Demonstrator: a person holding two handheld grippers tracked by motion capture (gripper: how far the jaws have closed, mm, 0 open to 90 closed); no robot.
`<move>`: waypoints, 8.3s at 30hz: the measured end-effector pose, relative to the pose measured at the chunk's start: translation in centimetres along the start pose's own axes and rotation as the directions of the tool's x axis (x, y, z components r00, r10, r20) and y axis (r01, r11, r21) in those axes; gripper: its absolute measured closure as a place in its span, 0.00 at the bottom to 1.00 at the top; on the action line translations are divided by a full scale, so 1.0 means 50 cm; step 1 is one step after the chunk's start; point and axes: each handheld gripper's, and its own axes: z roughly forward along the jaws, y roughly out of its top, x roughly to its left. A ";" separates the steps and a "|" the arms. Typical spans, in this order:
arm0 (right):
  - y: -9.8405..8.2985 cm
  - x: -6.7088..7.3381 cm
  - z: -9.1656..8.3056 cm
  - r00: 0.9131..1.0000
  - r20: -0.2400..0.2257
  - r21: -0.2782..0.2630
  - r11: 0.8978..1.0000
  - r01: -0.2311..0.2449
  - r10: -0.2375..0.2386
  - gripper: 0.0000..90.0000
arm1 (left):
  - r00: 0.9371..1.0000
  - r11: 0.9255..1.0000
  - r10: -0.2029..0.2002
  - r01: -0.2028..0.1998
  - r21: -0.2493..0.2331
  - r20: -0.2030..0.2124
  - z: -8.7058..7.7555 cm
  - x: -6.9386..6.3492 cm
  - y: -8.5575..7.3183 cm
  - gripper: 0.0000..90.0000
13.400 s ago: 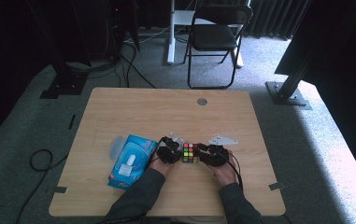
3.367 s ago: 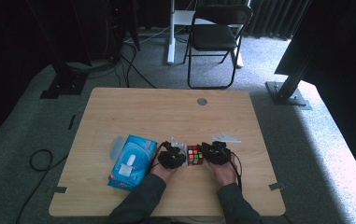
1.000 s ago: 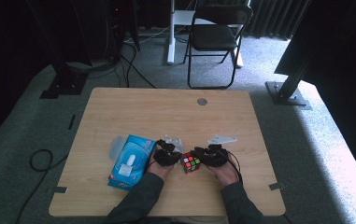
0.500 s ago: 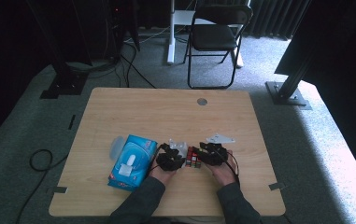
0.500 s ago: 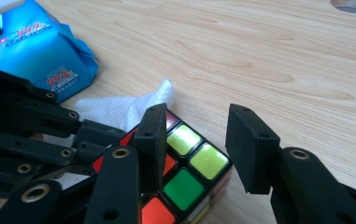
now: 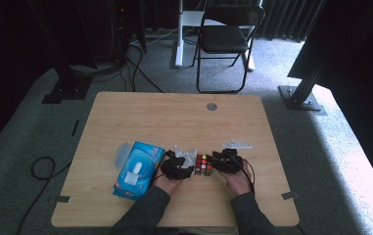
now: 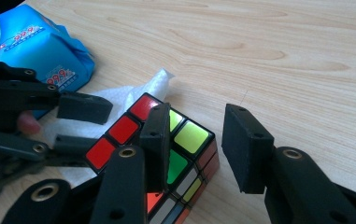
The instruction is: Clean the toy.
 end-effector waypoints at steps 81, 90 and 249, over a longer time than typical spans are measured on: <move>-0.001 -0.006 0.002 0.999 -0.024 0.001 0.999 -0.036 0.036 0.74 | 0.998 0.999 -0.048 0.048 -0.014 0.049 0.014 0.002 0.043 0.92; -0.001 -0.006 0.002 0.999 -0.028 0.000 0.999 -0.037 0.037 0.75 | 0.997 0.997 -0.015 0.020 -0.069 0.072 -0.024 -0.013 0.055 0.91; 0.002 0.011 0.005 0.995 0.041 -0.005 0.996 -0.090 0.090 0.77 | 0.994 0.995 -0.095 0.095 0.003 0.054 0.040 0.001 0.017 0.94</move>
